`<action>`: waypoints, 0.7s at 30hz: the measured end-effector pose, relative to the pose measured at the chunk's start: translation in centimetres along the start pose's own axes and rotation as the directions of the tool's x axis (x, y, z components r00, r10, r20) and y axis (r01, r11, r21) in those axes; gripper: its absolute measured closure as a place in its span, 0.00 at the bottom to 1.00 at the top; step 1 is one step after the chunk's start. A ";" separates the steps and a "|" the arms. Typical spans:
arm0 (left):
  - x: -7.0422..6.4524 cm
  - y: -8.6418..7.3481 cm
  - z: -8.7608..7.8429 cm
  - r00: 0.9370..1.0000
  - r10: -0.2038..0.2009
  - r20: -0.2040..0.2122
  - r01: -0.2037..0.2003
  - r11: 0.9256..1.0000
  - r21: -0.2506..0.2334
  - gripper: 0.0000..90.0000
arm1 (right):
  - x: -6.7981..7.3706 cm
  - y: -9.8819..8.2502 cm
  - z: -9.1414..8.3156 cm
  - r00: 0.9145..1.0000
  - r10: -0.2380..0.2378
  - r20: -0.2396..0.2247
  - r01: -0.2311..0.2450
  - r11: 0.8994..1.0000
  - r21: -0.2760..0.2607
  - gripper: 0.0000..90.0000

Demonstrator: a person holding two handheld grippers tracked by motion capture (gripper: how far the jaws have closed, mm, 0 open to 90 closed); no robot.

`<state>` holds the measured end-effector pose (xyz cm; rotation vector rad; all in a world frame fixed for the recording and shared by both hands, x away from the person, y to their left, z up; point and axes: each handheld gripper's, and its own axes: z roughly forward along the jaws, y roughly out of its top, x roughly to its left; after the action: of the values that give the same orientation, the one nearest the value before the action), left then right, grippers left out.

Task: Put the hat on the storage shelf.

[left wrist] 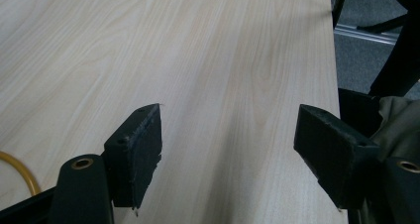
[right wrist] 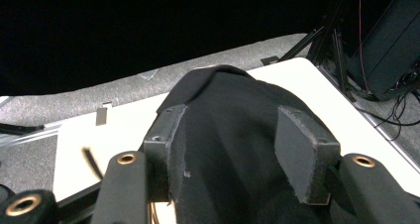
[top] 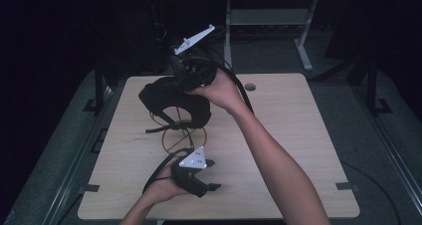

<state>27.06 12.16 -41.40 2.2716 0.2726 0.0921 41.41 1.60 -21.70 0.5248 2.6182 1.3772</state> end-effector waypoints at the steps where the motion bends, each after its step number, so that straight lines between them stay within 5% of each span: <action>1: 0.0 0.0 0.0 1.000 -0.004 0.002 0.004 1.000 0.001 0.30 | -0.1 -0.1 -0.1 1.000 0.000 0.000 0.000 1.000 -0.001 0.51; 11: 0.3 -0.3 -0.1 1.000 -0.021 0.002 0.021 1.000 -0.004 0.30 | -0.4 -1.3 0.1 1.000 0.008 -0.017 -0.008 1.000 -0.009 0.51; 21: 0.2 -0.3 -0.3 1.000 -0.014 -0.002 0.014 1.000 -0.014 0.29 | -1.3 -3.2 -1.7 0.998 0.050 -0.023 -0.051 0.998 -0.039 0.48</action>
<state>27.17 12.66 -41.45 2.2560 0.2878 0.0894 41.36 -1.82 -23.46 0.5770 2.6060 1.4552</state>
